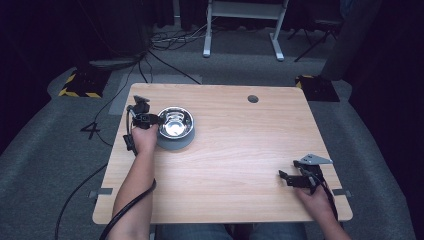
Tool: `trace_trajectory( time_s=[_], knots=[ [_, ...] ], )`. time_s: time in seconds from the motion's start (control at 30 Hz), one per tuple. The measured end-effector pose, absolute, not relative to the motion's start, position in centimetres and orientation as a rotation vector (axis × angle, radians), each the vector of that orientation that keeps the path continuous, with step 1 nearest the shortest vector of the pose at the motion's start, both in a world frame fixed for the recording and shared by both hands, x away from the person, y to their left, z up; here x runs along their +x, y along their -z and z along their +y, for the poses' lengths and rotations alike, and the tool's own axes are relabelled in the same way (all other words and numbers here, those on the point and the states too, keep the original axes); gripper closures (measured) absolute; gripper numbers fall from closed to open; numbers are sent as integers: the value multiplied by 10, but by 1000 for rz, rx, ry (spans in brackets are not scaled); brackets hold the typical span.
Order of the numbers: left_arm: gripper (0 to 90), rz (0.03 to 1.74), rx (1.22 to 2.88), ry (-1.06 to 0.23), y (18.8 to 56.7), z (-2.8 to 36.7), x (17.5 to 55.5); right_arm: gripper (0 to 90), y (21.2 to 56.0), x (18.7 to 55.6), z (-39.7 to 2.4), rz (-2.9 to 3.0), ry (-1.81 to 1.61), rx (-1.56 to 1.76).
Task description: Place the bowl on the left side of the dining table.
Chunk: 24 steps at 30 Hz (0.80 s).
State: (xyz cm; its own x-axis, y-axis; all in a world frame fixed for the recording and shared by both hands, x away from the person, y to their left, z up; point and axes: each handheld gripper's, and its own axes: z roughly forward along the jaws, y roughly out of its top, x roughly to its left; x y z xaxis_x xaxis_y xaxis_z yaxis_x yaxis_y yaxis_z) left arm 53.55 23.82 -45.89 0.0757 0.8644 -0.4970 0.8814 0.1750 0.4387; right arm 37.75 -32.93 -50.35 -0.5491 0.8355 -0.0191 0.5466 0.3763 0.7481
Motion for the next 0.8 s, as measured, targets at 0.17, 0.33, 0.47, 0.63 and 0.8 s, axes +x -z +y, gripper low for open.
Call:
trace_trajectory(
  time_s=[0.17, 0.33, 0.47, 0.63, 0.8],
  knots=[
    [832, 1772, 1659, 34, 462, 239, 535, 217, 504, 378, -329, 2244, -997, 1199],
    [832, 1771, 1659, 56, 466, 240, 534, 217, 503, 378, -329, 2245, -996, 1199],
    [831, 1783, 1661, 54, 465, 241, 533, 217, 504, 378, -329, 2243, -997, 1199],
    [827, 1795, 1642, 55, 466, 241, 532, 217, 504, 378, -329, 2245, -996, 1199],
    [814, 1820, 1680, 32, 467, 242, 531, 217, 504, 378, -329, 2243, -997, 1200]
  ],
)
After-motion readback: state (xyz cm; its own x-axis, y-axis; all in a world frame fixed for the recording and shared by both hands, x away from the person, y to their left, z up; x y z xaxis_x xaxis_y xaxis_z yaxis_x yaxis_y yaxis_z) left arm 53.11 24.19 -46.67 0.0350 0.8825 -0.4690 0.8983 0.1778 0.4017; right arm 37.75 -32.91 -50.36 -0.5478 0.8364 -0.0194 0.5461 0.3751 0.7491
